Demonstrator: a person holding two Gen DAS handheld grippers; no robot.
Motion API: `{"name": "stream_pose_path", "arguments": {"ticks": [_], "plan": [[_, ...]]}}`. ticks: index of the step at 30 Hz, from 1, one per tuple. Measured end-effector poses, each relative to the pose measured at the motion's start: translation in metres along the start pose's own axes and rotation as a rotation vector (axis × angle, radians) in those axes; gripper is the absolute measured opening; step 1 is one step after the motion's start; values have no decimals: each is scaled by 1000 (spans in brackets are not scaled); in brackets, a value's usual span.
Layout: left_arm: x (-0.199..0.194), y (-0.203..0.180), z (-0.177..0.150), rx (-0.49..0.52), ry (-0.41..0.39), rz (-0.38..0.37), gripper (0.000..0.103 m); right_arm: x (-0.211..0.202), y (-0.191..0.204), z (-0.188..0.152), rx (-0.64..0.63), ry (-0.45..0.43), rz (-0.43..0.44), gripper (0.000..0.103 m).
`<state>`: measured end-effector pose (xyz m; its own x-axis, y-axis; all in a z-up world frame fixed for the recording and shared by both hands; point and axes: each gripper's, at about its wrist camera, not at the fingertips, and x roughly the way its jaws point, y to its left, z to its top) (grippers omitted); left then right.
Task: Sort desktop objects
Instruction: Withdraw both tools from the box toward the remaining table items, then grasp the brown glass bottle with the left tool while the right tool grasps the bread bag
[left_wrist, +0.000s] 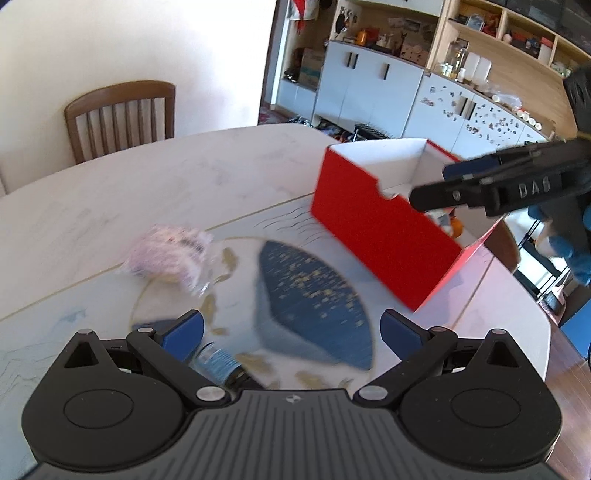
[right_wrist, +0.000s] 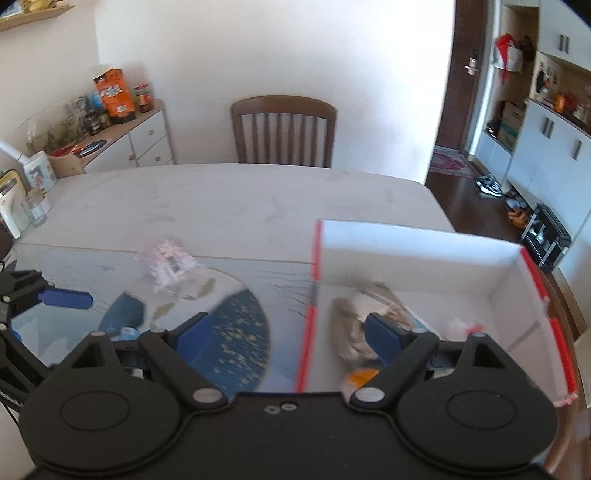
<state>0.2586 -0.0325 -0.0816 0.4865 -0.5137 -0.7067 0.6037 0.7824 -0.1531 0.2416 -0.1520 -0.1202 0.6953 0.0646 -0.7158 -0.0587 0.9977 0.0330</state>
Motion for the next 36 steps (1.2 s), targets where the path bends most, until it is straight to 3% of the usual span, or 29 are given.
{"name": "stream_pose_path", "arguments": {"ticks": [9, 19, 29, 36], "plan": [[13, 19, -24, 94, 20, 10, 102, 35, 45, 24, -82, 16, 61, 90], [33, 33, -38, 266, 35, -109, 102, 82, 83, 41, -160, 69, 114, 90], [53, 55, -34, 296, 53, -187, 102, 126, 110, 58, -229, 109, 172, 90], [65, 59, -37, 332, 63, -183, 102, 163, 122, 62, -283, 148, 195, 90]]}}
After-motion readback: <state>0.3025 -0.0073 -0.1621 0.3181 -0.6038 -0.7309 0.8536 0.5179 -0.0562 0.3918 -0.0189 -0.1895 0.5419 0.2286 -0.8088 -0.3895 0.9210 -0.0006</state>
